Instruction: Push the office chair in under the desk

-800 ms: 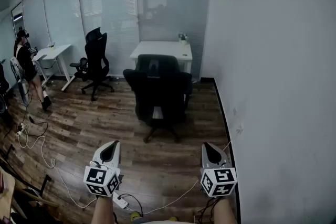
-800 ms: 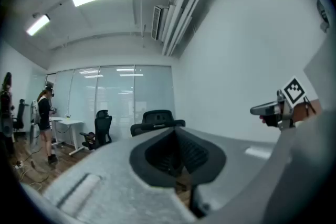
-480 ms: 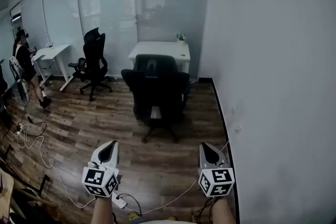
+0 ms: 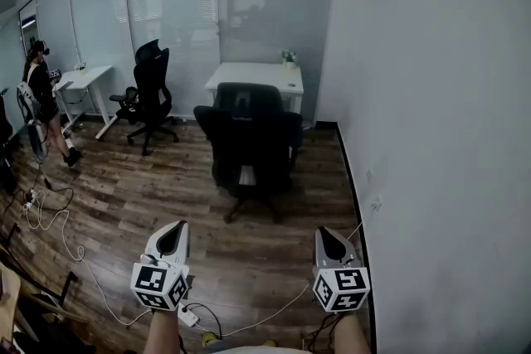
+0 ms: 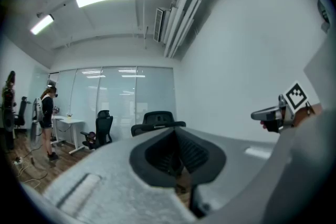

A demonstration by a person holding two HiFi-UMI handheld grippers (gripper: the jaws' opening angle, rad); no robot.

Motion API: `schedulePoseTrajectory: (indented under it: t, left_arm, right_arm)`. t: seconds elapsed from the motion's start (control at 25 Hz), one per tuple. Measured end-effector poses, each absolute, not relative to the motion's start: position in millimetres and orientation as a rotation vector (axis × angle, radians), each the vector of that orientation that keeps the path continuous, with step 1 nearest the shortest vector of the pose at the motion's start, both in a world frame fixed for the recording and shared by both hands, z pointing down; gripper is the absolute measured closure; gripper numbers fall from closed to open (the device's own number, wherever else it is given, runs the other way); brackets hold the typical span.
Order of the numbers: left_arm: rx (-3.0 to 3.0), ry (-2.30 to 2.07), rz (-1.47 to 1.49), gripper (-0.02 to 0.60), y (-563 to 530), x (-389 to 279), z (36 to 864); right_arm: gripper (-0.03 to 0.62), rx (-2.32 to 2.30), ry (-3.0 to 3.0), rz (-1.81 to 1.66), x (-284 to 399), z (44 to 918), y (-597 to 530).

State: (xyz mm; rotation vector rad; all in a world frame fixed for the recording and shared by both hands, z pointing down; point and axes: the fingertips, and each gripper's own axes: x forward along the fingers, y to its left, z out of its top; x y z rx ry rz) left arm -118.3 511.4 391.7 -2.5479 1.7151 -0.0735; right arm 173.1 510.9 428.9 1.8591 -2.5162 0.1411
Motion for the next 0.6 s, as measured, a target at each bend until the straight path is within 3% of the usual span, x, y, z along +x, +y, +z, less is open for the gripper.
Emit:
schedulePoseTrajectory:
  t: [0.4,0.48,0.6]
  left_arm:
    - [-2.533,1.734,-0.09,0.58,504.0,-122.2,398.0]
    - [-2.541,1.726,-0.087,0.5,503.1,-122.3,397.1]
    - [-2.553,1.72,-0.101,0.476,501.2,-122.6,399.4]
  right_arm:
    - [0.578,1.847,-2.512,0.133,168.9,434.5,504.4]
    - [0.548,1.841,-2.514,0.142,167.9,434.5,502.5]
    - [0.497,1.828,-2.518,0.151,165.8,437.3,500.6]
